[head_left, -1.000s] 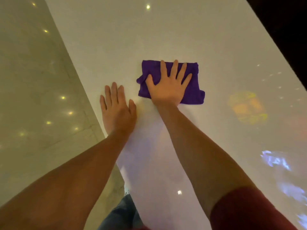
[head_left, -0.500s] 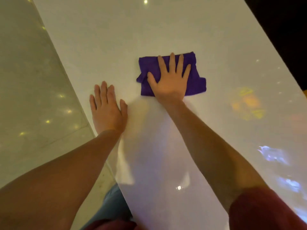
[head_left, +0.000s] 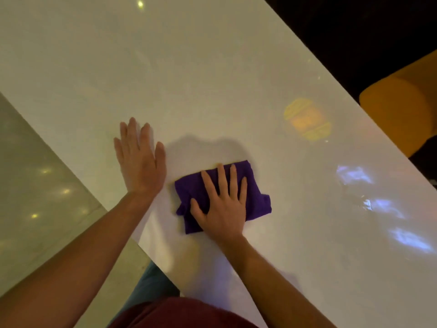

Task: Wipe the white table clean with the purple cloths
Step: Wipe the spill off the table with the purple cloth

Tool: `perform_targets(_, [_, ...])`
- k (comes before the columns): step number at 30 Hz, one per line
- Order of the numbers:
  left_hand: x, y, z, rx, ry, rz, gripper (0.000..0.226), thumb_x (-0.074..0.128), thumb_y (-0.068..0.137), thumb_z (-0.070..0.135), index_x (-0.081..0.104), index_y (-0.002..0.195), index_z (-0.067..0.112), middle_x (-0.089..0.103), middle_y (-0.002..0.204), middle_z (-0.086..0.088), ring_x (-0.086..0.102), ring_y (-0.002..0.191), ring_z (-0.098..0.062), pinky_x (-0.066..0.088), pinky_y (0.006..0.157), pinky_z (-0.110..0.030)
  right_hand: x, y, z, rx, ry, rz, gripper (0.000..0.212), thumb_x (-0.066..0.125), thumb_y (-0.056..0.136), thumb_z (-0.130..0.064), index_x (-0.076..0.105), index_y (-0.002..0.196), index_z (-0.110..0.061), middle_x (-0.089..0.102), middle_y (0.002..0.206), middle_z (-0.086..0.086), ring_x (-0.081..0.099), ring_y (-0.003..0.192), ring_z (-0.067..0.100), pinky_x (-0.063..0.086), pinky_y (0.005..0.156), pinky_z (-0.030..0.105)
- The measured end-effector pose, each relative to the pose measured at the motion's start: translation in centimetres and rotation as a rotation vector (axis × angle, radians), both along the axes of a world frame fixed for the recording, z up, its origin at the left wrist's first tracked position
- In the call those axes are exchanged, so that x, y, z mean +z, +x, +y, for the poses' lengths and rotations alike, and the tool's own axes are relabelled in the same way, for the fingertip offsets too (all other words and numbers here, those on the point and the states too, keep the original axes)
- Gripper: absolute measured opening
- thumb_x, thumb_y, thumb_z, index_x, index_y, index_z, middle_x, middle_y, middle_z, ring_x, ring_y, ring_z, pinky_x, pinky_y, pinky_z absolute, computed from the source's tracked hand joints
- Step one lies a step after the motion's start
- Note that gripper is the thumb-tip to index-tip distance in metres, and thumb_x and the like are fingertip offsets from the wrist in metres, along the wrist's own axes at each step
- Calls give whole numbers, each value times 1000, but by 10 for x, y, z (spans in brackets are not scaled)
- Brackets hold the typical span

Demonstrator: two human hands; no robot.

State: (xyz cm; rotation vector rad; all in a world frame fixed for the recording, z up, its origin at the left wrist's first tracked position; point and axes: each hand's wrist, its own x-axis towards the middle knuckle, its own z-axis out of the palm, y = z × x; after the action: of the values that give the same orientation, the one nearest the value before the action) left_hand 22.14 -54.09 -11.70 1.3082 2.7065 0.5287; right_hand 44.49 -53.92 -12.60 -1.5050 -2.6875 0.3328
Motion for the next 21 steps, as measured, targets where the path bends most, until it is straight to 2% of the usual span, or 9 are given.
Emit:
perform_targets(3, [-1,14,47,25,-36,-44,59,25,106,40,32,158,12,23,168,-17,14,157,-37,13,126,-57,-1,-26,66,-51,54,43,70,47,97,-69,46,156,-32,32,170,8,17,161,36,10,128,63])
perform_targets(7, [-14,27,61,104,-180,43,62,27,102,41,30,158,14,20,168,-19,12,157,-40,10,125,-61,-2,-70,165,-139,89,-1,72,38,97,-69,47,157,-30,35,169,10,22,159,39,12,128,62])
perform_targets(12, [-11,28,65,79,-226,45,68,26,99,43,29,159,12,18,169,-20,9,157,-41,9,125,-62,12,-89,271,-130,12,-43,77,20,100,-74,33,163,-31,25,173,9,13,161,38,7,129,62])
perform_targets(17, [-11,29,62,63,-229,46,66,29,101,42,30,159,10,18,168,-21,9,157,-42,7,125,-61,19,-60,280,-123,15,-24,76,20,101,-72,31,163,-29,28,172,7,14,161,35,8,130,60])
perform_targets(21, [-12,31,63,71,-221,36,64,37,101,40,32,158,11,22,167,-22,12,156,-42,8,125,-62,24,10,257,-300,-1,-21,83,24,101,-74,23,165,-23,27,173,3,15,162,31,8,131,56])
